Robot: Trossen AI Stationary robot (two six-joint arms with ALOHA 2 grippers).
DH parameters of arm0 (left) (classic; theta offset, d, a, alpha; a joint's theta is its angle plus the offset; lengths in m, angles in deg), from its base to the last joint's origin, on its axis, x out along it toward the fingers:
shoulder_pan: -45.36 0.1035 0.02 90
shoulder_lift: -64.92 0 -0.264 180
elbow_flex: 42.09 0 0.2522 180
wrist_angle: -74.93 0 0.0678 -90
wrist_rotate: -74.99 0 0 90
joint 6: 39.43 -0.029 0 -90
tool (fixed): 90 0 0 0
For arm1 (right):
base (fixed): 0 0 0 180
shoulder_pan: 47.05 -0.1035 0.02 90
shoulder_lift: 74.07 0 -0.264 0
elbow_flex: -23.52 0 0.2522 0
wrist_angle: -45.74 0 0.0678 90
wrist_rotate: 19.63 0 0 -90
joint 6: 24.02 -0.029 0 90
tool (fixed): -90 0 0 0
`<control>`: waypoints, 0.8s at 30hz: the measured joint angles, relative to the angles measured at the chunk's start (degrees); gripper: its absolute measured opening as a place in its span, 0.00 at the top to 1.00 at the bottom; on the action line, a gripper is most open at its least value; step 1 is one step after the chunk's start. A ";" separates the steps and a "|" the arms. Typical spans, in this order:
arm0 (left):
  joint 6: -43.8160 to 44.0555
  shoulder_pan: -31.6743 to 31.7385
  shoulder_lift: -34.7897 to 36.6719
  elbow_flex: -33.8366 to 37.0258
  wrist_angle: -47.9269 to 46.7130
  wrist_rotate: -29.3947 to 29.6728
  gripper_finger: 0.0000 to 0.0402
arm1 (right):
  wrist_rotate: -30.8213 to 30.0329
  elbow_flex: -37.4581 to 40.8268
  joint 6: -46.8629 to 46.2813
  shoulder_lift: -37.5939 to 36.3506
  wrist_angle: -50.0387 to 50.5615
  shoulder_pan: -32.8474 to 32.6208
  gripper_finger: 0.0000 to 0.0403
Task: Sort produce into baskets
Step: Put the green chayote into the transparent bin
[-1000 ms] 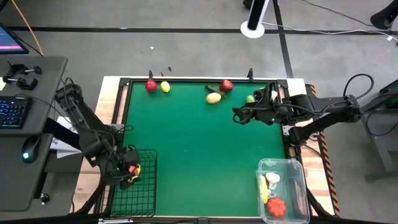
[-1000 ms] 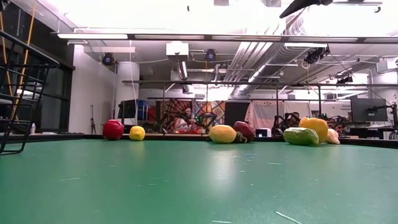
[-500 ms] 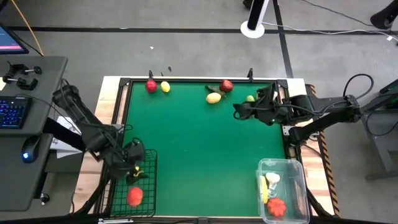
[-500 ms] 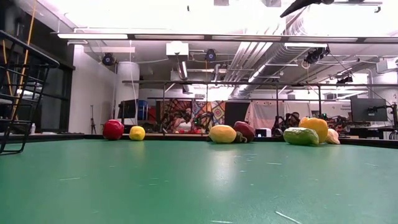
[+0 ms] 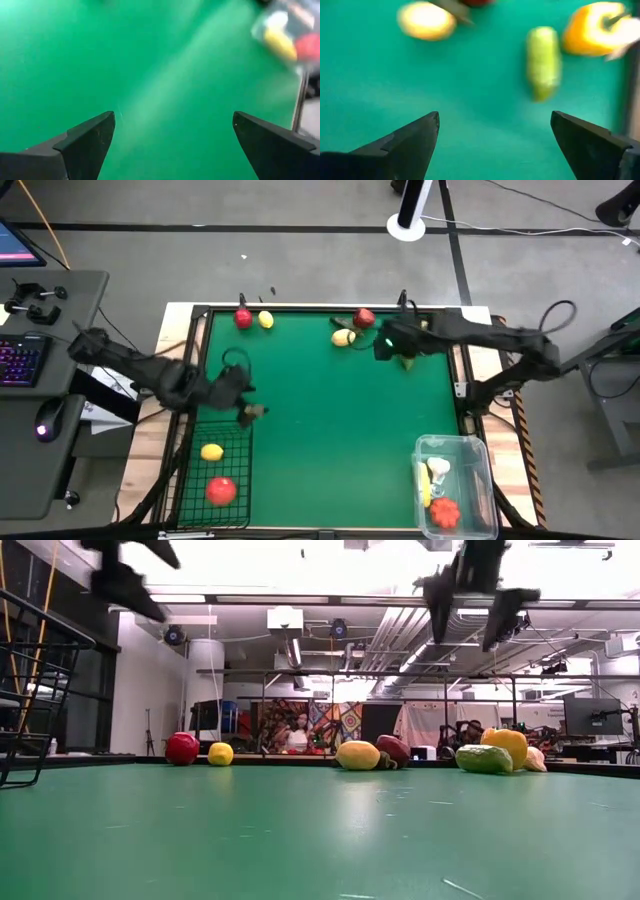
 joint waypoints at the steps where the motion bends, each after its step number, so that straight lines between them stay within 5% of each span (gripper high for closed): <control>1: -1.86 3.20 0.00 0.00 2.05 -1.00 0.03 | 0.82 -0.01 4.76 1.84 0.55 2.99 0.07; 7: -6.05 21.40 0.00 0.00 14.69 -8.68 0.03 | 5.29 -0.01 26.66 11.58 -1.88 15.39 0.07; 12: -7.27 31.14 0.00 0.00 18.69 -12.89 0.03 | 6.99 0.00 35.52 14.71 -1.85 18.25 0.07; 17: -11.84 38.55 -1.26 0.00 20.62 -19.99 0.03 | 10.08 2.95 34.42 12.28 -4.57 18.24 0.07; 24: -23.16 49.73 -5.35 0.00 27.75 -35.03 0.03 | 13.33 17.58 17.78 5.33 -16.14 18.77 0.07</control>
